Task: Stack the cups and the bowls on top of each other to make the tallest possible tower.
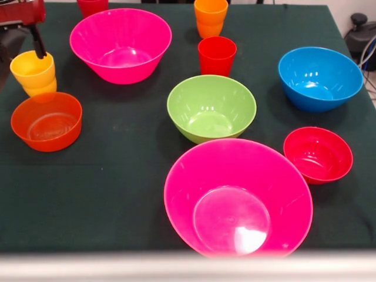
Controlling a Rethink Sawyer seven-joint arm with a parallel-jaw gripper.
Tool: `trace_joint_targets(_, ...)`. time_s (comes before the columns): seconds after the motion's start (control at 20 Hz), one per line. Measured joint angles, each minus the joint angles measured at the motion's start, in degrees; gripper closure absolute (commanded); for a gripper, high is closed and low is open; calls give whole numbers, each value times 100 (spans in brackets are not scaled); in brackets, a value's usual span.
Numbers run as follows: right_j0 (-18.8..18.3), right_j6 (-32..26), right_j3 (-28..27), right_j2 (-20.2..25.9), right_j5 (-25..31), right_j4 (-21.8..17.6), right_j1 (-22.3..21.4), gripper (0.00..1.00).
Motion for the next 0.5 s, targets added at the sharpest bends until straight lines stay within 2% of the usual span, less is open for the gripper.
trace_joint_targets(0.5,22,0,99,-1,-229,-177,-2,0)
